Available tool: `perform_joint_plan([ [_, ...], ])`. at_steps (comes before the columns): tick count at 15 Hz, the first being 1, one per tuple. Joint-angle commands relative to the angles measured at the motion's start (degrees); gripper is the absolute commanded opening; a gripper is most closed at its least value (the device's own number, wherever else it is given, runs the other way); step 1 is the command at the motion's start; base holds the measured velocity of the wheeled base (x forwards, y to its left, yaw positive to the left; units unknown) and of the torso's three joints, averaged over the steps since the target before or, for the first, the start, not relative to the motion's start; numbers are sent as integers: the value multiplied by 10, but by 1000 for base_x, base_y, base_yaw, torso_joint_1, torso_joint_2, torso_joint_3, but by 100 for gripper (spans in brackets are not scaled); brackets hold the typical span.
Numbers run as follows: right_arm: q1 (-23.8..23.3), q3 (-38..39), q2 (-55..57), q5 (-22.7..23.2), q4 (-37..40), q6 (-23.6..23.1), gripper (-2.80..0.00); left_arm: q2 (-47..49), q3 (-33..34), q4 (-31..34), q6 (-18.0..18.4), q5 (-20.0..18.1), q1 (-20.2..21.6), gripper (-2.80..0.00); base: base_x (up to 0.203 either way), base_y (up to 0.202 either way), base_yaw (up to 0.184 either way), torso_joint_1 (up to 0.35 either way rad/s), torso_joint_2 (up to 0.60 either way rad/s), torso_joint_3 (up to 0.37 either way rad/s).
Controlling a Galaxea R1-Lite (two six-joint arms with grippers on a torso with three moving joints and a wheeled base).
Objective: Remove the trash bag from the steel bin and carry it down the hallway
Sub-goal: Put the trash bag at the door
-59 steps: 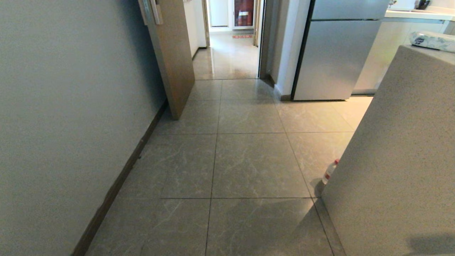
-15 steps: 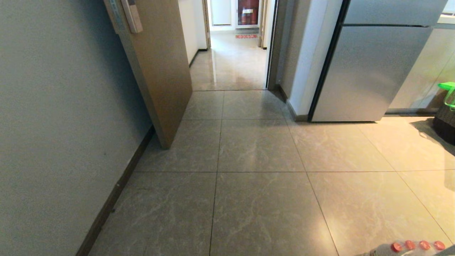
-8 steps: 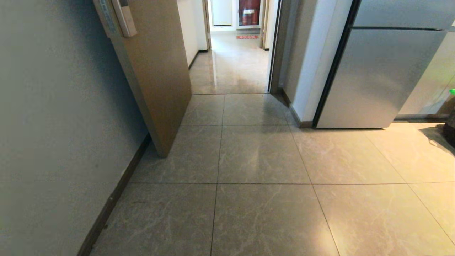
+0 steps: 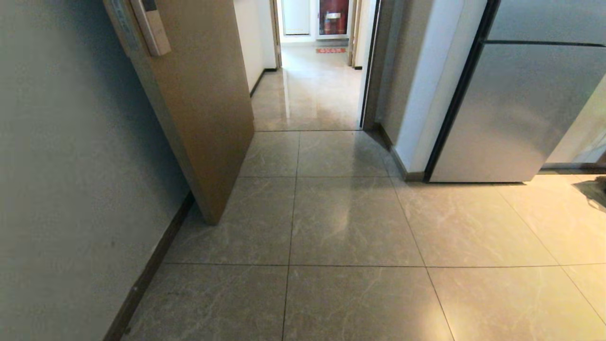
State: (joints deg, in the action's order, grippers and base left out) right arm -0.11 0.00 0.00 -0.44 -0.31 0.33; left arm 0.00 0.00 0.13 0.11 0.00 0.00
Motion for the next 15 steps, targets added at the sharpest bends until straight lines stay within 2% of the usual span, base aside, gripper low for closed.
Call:
perform_joint_plan([
  [1, 0, 1, 1, 0, 0, 0, -280, 0, 0, 0, 1, 0, 0, -280, 187, 0, -2, 2, 0, -2],
  [15, 0, 1, 1, 0, 0, 0, -280, -1, 0, 0, 7, 0, 0, -280, 192, 0, 0, 2, 3, 3],
])
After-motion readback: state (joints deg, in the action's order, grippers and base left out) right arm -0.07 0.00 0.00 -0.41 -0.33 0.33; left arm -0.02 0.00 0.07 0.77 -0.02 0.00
